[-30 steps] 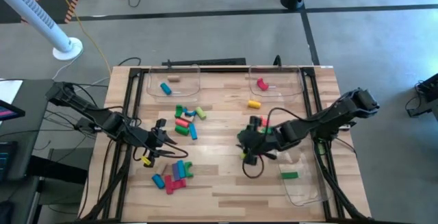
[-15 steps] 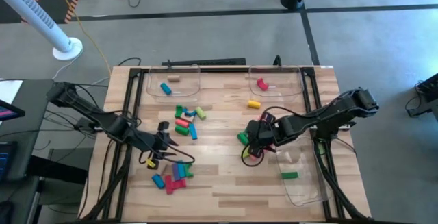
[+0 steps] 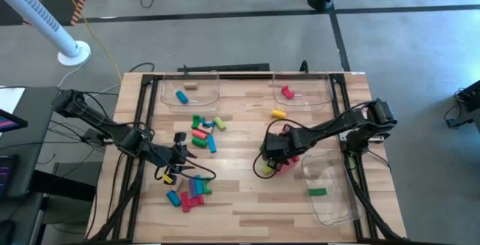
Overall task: Sort blocks by size
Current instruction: Put the orange arch block into the top right transparent bin
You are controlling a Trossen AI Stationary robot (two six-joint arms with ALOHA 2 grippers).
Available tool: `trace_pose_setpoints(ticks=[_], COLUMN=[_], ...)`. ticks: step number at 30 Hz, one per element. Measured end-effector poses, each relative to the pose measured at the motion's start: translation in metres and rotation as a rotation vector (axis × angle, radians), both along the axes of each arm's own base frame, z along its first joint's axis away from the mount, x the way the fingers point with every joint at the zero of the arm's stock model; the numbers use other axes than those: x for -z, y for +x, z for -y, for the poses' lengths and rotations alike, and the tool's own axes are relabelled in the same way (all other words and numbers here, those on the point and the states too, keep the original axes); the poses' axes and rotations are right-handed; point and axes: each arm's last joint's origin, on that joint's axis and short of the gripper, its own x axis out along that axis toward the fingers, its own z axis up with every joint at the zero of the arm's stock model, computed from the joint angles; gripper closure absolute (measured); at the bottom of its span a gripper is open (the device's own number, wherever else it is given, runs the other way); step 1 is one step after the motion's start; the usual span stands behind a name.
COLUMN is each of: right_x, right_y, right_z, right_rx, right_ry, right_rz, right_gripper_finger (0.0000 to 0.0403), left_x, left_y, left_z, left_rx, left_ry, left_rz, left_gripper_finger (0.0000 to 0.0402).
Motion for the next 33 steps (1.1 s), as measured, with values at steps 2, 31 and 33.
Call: trace_pose_setpoints(ticks=[2, 31, 33], right_x=[-0.002, -0.007, -0.014], right_y=[0.0, 0.007, 0.005], right_z=[0.004, 0.014, 0.012], right_rx=[0.011, -0.062, -0.073], right_ry=[0.005, 0.12, 0.122], right_rz=[0.012, 0.05, 0.079], right_gripper_finger=[0.0216, 0.0336, 0.0336], left_x=[0.0, 0.0, 0.0], left_y=[0.0, 0.0, 0.0], left_z=[0.0, 0.0, 0.0], left_rx=[0.0, -0.013, -0.014], left_ry=[0.0, 0.003, 0.002], left_rz=[0.0, 0.005, 0.004], left_gripper_finger=[0.0246, 0.0246, 0.0246])
